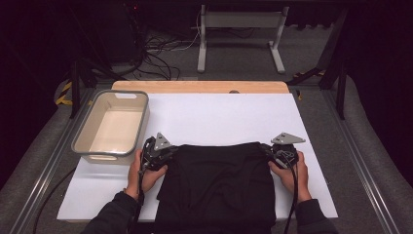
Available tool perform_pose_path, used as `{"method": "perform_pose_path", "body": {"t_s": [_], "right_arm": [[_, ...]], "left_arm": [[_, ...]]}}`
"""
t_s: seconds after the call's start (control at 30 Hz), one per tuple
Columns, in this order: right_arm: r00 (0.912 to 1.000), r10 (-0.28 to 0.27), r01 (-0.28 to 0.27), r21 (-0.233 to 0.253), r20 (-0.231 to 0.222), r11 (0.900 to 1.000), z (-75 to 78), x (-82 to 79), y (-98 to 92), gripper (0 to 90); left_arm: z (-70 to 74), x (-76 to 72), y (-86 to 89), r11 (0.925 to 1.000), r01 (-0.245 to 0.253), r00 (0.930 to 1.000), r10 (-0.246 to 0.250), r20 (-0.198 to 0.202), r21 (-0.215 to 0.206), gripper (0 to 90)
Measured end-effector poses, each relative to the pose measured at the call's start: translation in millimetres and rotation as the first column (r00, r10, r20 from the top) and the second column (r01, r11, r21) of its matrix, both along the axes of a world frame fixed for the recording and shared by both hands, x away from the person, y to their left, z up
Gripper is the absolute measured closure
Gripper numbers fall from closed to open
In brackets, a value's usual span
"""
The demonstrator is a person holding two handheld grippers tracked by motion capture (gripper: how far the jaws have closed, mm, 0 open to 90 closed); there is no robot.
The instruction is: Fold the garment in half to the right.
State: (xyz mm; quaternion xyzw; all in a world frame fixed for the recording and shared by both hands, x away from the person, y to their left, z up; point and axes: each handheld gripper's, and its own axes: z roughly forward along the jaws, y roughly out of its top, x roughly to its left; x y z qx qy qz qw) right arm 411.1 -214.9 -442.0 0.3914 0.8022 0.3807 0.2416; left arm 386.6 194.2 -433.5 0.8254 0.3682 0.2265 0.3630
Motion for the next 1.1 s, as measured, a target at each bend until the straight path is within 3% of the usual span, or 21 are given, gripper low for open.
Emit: {"method": "perform_pose_path", "body": {"t_s": [0.03,0.07,0.13,0.3,0.33,0.4,0.5,0.6,0.67,0.77,0.87,0.97,1.0,1.03,1.1], "right_arm": [[0.9997,-0.009,0.009,-0.001,0.022,1.000,3.0,-1.1,-0.5,84.6],[0.9989,-0.018,0.018,-0.002,0.042,1.000,5.7,-1.8,-0.9,84.7],[0.9964,-0.036,0.036,0.003,0.076,0.999,11.0,-2.4,-2.1,84.7],[0.9905,-0.056,0.054,0.021,0.125,0.998,24.6,4.1,-3.9,84.8],[0.9894,-0.057,0.054,0.023,0.134,0.998,27.3,6.4,-3.2,84.8],[0.9879,-0.063,0.059,0.031,0.142,0.998,32.8,12.1,-1.9,84.8],[0.9855,-0.067,0.062,0.040,0.156,0.997,40.7,23.1,-1.0,84.9],[0.9847,-0.075,0.068,0.049,0.157,0.996,46.5,34.8,0.6,84.9],[0.9833,-0.082,0.075,0.051,0.162,0.996,49.8,42.8,1.7,84.8],[0.9799,-0.103,0.094,0.058,0.171,0.994,54.0,55.5,3.1,84.9],[0.9785,-0.114,0.107,0.052,0.171,0.993,57.7,67.8,6.5,84.8],[0.9767,-0.124,0.119,0.036,0.175,0.992,59.5,79.6,11.4,83.7],[0.9764,-0.133,0.128,0.038,0.170,0.991,59.3,83.5,13.0,81.1],[0.9738,-0.149,0.145,0.037,0.171,0.989,59.0,87.0,14.4,75.1],[0.9633,-0.195,0.190,0.041,0.185,0.981,59.3,90.4,16.4,63.7]], "left_arm": [[0.0,0.0,0.0,1.0000,0.000,1.0000,0.000,0.000,0.000,83.7],[10.9,-0.2,-1.1,0.9999,-0.016,0.9994,0.016,0.031,0.002,83.7],[21.0,2.0,-1.4,0.9996,-0.029,0.9984,0.028,0.050,0.006,83.8],[42.0,9.2,-1.6,0.9986,-0.050,0.9952,0.049,0.084,0.016,83.9],[52.7,14.7,-1.7,0.9979,-0.057,0.9933,0.054,0.102,0.029,83.9],[57.1,18.2,-1.6,0.9977,-0.063,0.9924,0.060,0.108,0.026,83.9],[69.5,36.7,0.0,0.9948,-0.095,0.9897,0.090,0.112,0.037,83.9],[74.2,52.4,1.4,0.9928,-0.110,0.9897,0.104,0.097,0.048,83.8],[76.9,61.9,1.2,0.9892,-0.124,0.9874,0.115,0.108,0.079,83.8],[80.8,75.6,1.6,0.9873,-0.144,0.9850,0.136,0.105,0.067,83.8],[82.4,89.8,-1.3,0.9837,-0.152,0.9840,0.142,0.107,0.095,83.5],[81.8,98.7,-3.5,0.9798,-0.180,0.9800,0.172,0.101,0.086,81.8],[80.0,107.2,-6.5,0.9727,-0.222,0.9723,0.215,0.092,0.069,78.2],[79.4,110.7,-8.3,0.9686,-0.236,0.9701,0.230,0.078,0.079,71.9],[77.9,111.8,-13.3,0.9618,-0.263,0.9621,0.256,0.094,0.075,60.9]]}}
